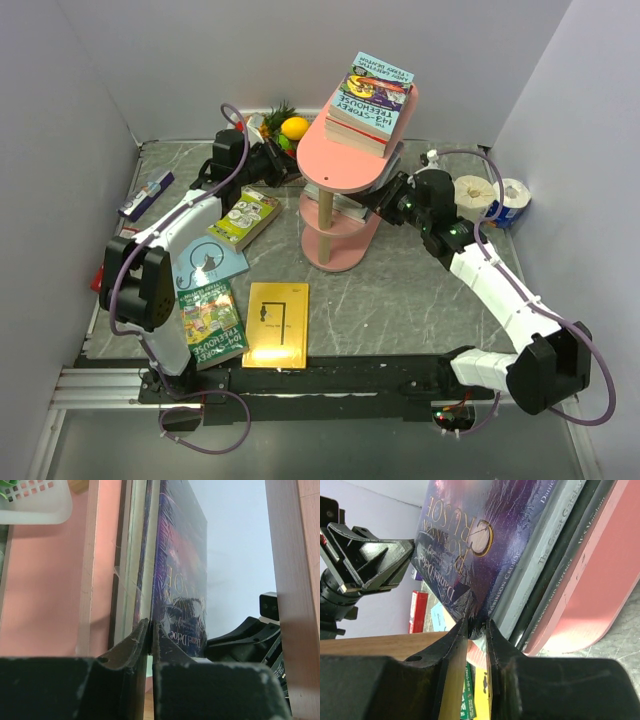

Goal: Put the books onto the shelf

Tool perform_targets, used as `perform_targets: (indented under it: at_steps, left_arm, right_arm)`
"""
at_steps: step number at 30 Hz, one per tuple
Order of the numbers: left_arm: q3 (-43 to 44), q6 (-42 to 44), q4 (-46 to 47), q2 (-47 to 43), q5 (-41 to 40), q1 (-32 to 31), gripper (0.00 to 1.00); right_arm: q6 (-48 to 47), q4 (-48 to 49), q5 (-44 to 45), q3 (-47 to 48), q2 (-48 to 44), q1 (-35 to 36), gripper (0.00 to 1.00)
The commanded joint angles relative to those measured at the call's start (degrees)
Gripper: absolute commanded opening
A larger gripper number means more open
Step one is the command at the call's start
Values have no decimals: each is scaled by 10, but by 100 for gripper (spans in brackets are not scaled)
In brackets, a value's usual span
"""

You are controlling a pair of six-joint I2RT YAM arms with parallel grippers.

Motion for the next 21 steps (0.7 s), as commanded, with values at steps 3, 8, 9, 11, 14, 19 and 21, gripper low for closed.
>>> perform_targets:
  at_steps: [3,8,9,11,14,19,21]
  left_arm:
    - [-2,3,3,-38,57,-37,10]
    - [-9,3,4,-45,56,-38,11]
    - [-10,3,4,-47,55,-38,11]
    - [-13,3,4,-49,56,-39,10]
    - [-14,6,1,-52,54,-42,10]
    - [-18,8,0,-58,53,-47,10]
    - [-19,10,-3,-59,51,-48,10]
  right_arm:
    - [-5,-2,-26,-10,-14,31,24]
    - [-4,-4,-22,-13,-20,38,24]
    - [-4,-4,-21,-13,-21,38,24]
    - [-4,-6,-21,-13,-22,38,24]
    - [-3,-7,-19,-13,-25,40,24]
    - [-2,-7,-15,-18,-32,41,24]
    - [-1,-6,-15,-22,-35,41,24]
